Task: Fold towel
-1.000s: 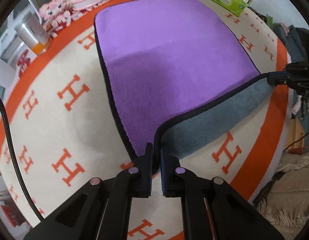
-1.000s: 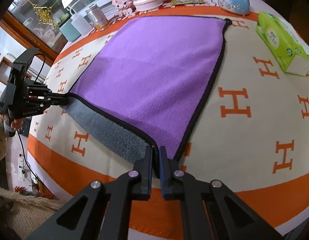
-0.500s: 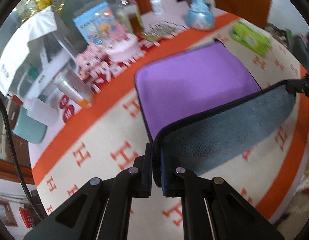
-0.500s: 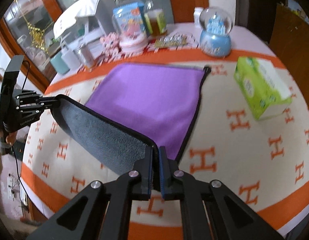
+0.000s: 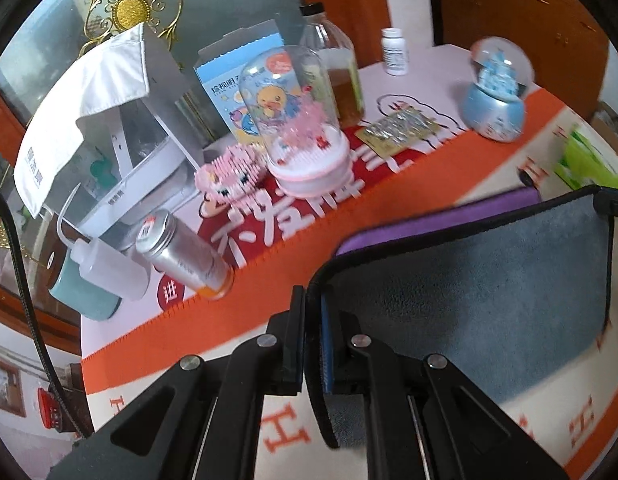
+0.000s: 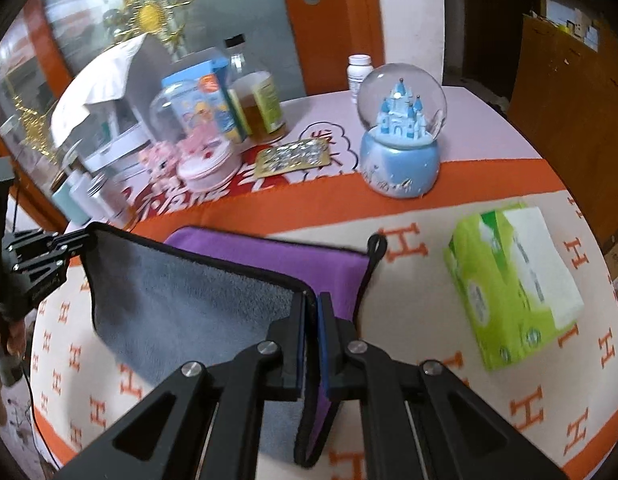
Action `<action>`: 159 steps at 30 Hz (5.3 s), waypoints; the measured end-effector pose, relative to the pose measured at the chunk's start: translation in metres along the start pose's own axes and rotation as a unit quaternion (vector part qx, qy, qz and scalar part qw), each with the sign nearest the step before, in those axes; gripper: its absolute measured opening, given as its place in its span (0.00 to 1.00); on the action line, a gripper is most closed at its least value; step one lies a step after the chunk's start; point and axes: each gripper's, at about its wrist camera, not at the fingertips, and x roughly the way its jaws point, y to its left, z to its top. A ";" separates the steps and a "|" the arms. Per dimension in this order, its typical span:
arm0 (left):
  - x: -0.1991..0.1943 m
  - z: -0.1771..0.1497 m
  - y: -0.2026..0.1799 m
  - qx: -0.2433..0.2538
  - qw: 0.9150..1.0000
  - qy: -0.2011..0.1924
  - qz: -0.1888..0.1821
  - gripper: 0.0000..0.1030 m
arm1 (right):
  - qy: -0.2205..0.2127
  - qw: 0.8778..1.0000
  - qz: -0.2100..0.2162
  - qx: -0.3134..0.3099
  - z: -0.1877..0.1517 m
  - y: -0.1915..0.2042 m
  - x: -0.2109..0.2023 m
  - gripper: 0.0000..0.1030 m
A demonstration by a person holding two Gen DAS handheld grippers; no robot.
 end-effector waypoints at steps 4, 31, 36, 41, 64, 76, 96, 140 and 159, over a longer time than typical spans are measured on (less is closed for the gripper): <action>0.025 0.015 -0.005 -0.013 1.000 0.002 0.015 0.05 | 0.007 1.000 -0.015 0.001 0.014 -0.006 0.024 0.05; 0.095 0.025 -0.002 -0.081 0.995 0.037 0.036 0.78 | 0.043 0.996 -0.078 0.014 0.027 -0.028 0.079 0.35; 0.087 0.020 0.007 -0.106 0.993 0.037 0.042 0.78 | 0.035 0.997 -0.075 0.003 0.027 -0.020 0.072 0.35; 0.076 0.011 0.013 -0.130 0.990 0.039 0.033 0.78 | 0.033 0.996 -0.077 -0.004 0.025 -0.011 0.067 0.35; -0.074 -0.064 0.019 -0.220 0.976 0.001 -0.006 0.78 | 0.005 0.999 -0.048 -0.023 -0.019 0.061 -0.016 0.35; -0.144 -0.111 0.023 -0.247 0.969 -0.023 0.012 0.78 | -0.026 0.998 -0.048 -0.026 -0.045 0.086 -0.085 0.35; -0.253 -0.174 0.006 -0.257 0.965 -0.061 0.002 0.78 | -0.050 0.999 0.005 -0.012 -0.123 0.114 -0.188 0.45; -0.310 -0.218 -0.065 -0.286 0.958 -0.020 0.009 0.78 | -0.038 0.998 -0.032 -0.047 -0.162 0.095 -0.249 0.55; -0.308 -0.216 -0.065 -0.285 0.958 -0.021 0.012 0.78 | -0.034 0.998 -0.032 -0.046 -0.160 0.099 -0.244 0.55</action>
